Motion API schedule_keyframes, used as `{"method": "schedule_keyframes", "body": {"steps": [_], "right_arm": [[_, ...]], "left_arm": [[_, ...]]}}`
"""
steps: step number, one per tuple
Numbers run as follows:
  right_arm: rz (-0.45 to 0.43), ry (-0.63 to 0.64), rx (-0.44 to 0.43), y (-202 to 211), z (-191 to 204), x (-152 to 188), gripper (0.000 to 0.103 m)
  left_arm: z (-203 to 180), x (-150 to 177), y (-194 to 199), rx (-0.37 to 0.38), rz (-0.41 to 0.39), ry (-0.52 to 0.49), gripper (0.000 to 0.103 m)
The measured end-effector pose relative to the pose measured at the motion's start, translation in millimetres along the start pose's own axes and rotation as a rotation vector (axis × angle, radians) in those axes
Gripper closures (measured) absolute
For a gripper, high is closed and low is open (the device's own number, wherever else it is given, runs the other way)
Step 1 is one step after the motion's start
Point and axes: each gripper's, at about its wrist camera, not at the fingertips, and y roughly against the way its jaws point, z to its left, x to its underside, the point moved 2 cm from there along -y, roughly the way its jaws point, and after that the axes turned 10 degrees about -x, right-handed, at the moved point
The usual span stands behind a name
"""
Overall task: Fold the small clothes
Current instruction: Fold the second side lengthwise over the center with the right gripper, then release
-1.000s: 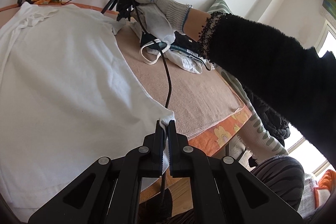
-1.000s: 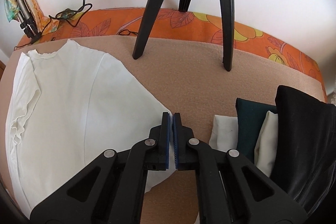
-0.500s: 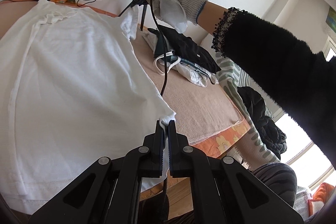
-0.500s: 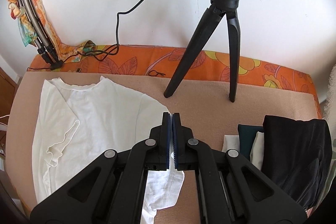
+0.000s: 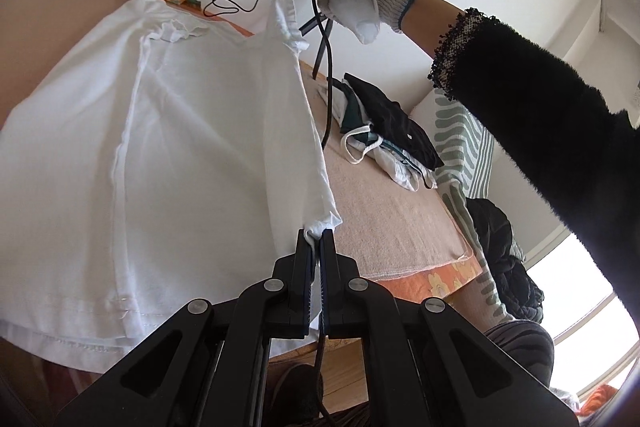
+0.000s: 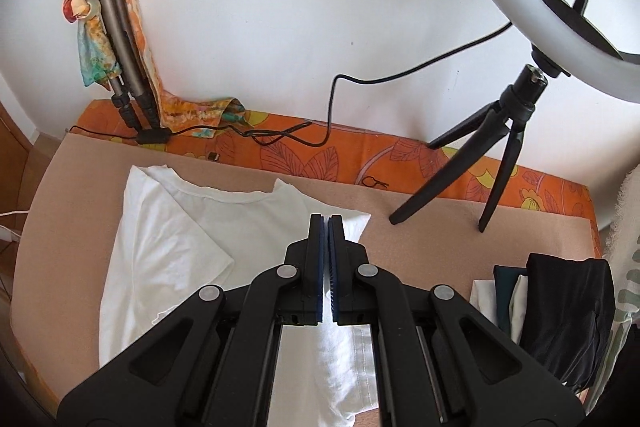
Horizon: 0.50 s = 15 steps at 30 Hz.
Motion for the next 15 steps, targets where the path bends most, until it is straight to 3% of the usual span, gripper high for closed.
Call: {"method": "schedule_keyframes", "body": {"steps": [9, 15], "right_arm": [[0.048, 0.117, -0.002, -38, 86, 1, 0.1], [0.113, 0.166, -0.034, -69, 121, 13, 0.1]], "left_arm": [[33, 9, 10, -0.061, -0.005, 0.099, 0.101], [45, 10, 14, -0.086, 0.004, 0.128, 0.101]]}}
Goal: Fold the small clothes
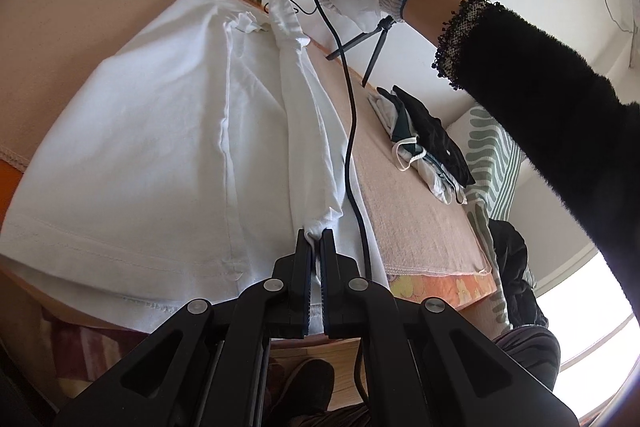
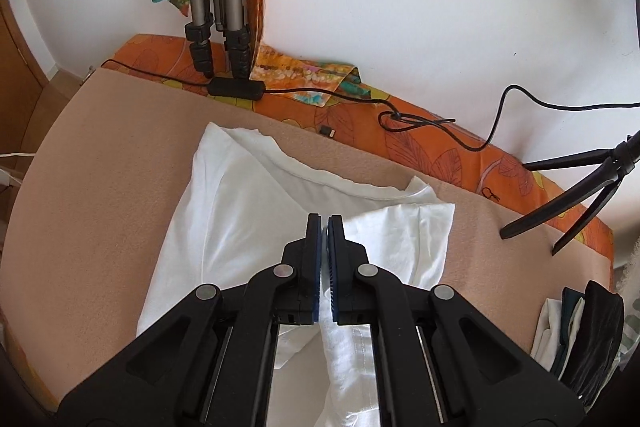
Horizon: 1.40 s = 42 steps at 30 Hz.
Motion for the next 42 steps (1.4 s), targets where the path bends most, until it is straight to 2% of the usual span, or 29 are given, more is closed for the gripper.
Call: {"method": "schedule_keyframes", "body": {"steps": [1, 3, 4, 5, 6, 8, 11, 17, 18, 20, 23, 30, 33, 34, 35, 37, 42], "right_arm": [[-0.002, -0.004, -0.013, 0, 2, 0, 0.099], [-0.013, -0.041, -0.103, 9, 1, 0, 0.08], [-0.024, -0.055, -0.137, 17, -1, 1, 0.056], [-0.052, -0.057, -0.149, 29, -3, 1, 0.043], [-0.08, -0.05, -0.151, 42, -6, 3, 0.042], [-0.077, -0.045, -0.167, 59, -13, 11, 0.042], [-0.011, -0.051, -0.147, 66, -27, 39, 0.042], [0.141, -0.051, -0.116, 24, -39, 91, 0.042], [0.157, -0.059, -0.098, 15, -40, 95, 0.046], [0.186, -0.074, -0.081, 0, -40, 101, 0.09], [0.184, -0.079, -0.075, -8, -37, 104, 0.094], [0.126, -0.051, -0.147, 3, -12, 92, 0.095], [0.147, -0.048, -0.264, 2, 2, 90, 0.095], [0.154, -0.045, -0.256, 1, 6, 90, 0.088], [0.152, -0.043, -0.242, 3, 7, 90, 0.073], [0.115, -0.055, -0.238, 14, 5, 90, 0.06], [0.0, -0.08, -0.299, 77, -9, 106, 0.059]], "left_arm": [[2, 1, 1, -0.005, -0.002, 0.008, 0.101], [4, 3, 4, -0.025, -0.009, 0.01, 0.101], [6, 4, 5, -0.026, -0.006, 0.014, 0.101], [7, 6, 5, -0.024, 0.0, 0.021, 0.101], [8, 7, 5, -0.023, 0.011, 0.024, 0.1], [7, 9, 5, -0.025, 0.016, 0.02, 0.1], [6, 10, 7, -0.031, 0.013, 0.01, 0.099], [4, 10, 6, -0.043, 0.017, 0.006, 0.098], [4, 10, 6, -0.044, 0.018, 0.006, 0.098], [5, 9, 8, -0.049, 0.01, 0.009, 0.098], [5, 9, 9, -0.048, 0.0, 0.003, 0.098], [1, 14, 10, -0.035, 0.007, -0.011, 0.098], [0, 18, 11, -0.039, 0.028, -0.019, 0.098], [0, 19, 12, -0.036, 0.04, -0.016, 0.098], [0, 20, 14, -0.035, 0.052, -0.015, 0.098], [-2, 20, 21, -0.034, 0.055, -0.035, 0.098], [5, 12, 48, -0.045, 0.038, -0.081, 0.098]]}}
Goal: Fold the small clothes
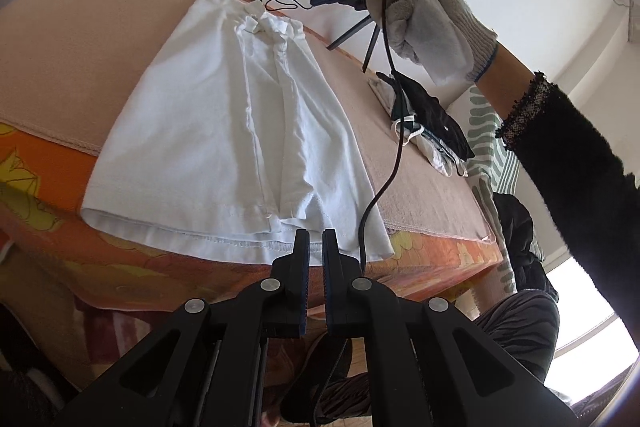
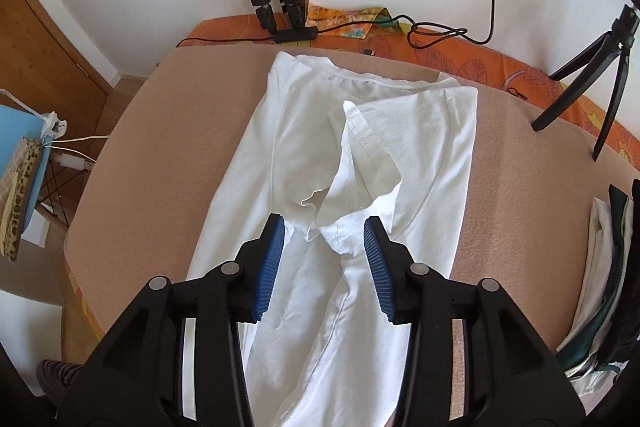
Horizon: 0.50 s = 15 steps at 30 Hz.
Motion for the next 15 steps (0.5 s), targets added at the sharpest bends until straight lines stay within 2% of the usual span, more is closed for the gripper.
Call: {"method": "schedule_keyframes", "body": {"steps": [2, 4, 6, 9, 12, 15], "right_arm": [[-0.041, 0.011, -0.006, 29, 3, 17, 0.059], [-0.076, 0.016, -0.021, 55, 5, 38, 0.059], [-0.101, 0.007, -0.026, 80, 7, 65, 0.059], [-0.146, 0.021, -0.018, 111, 13, 114, 0.059], [-0.15, -0.023, -0.005, 121, 8, 168, 0.059], [-0.119, -0.067, 0.0, 113, 0, 217, 0.059]], "left_arm": [[5, -8, 7, 0.001, 0.0, -0.007, 0.097], [8, -17, 15, -0.013, -0.008, -0.04, 0.087], [9, -25, 23, -0.031, -0.031, -0.084, 0.087], [11, -39, 26, -0.042, -0.014, -0.137, 0.084], [3, -49, 16, -0.038, 0.017, -0.204, 0.08], [-9, -52, -1, -0.031, 0.065, -0.265, 0.08]]}}
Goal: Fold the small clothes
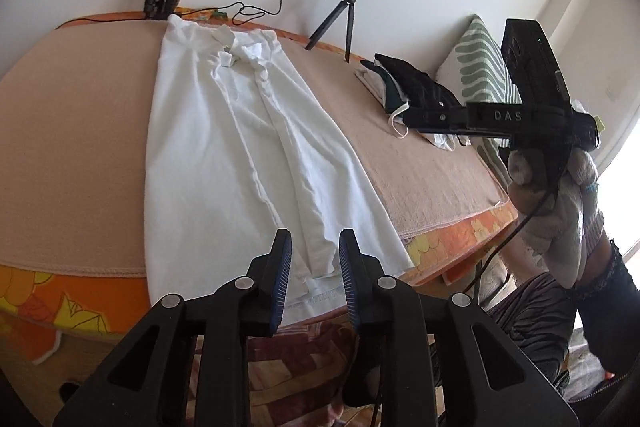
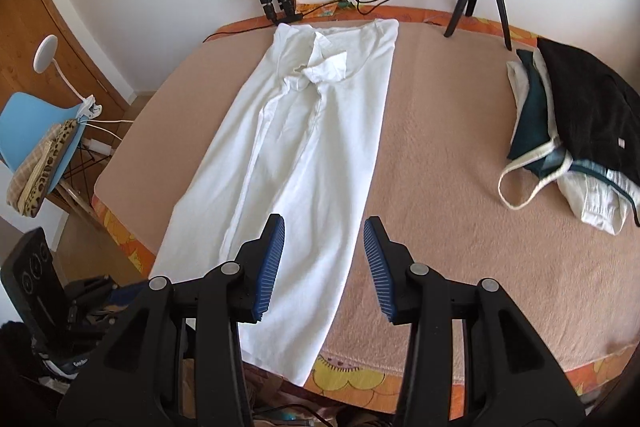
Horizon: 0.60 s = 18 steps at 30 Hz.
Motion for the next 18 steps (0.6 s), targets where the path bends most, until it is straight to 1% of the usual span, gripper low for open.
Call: {"method": "schedule_keyframes", "body": {"steps": [2, 4, 6, 7, 9, 11, 13, 17, 18], "right_arm": [[0.033, -0.025, 0.002, -7, -8, 28, 0.059], [0.069, -0.053, -0.023, -15, -14, 50, 0.059], [0.1, -0.053, -0.052, -22, -13, 65, 0.059], [0.11, -0.043, -0.052, -24, -11, 71, 0.059], [0.122, -0.033, -0.06, -28, -11, 81, 0.059], [0.125, -0.039, -0.072, -30, -13, 88, 0.059], [0.131, -0.039, -0.084, -33, -14, 93, 0.059], [0.146, 0.008, -0.07, -38, -6, 101, 0.059], [0.15, 0.02, -0.061, -39, -4, 102, 0.059]], "left_arm": [[-6, -2, -13, 0.013, 0.04, -0.025, 0.08], [-12, -3, -27, 0.01, 0.077, -0.05, 0.08], [-14, -4, -38, 0.009, 0.1, -0.038, 0.08], [-12, -4, -43, 0.01, 0.111, -0.018, 0.08], [-10, -4, -50, 0.017, 0.131, 0.02, 0.08], [-10, -3, -56, 0.016, 0.149, 0.027, 0.08], [-14, -1, -57, 0.005, 0.154, 0.008, 0.08], [-18, 3, -60, -0.019, 0.142, -0.019, 0.081], [-18, 3, -60, -0.022, 0.135, -0.023, 0.084]]}}
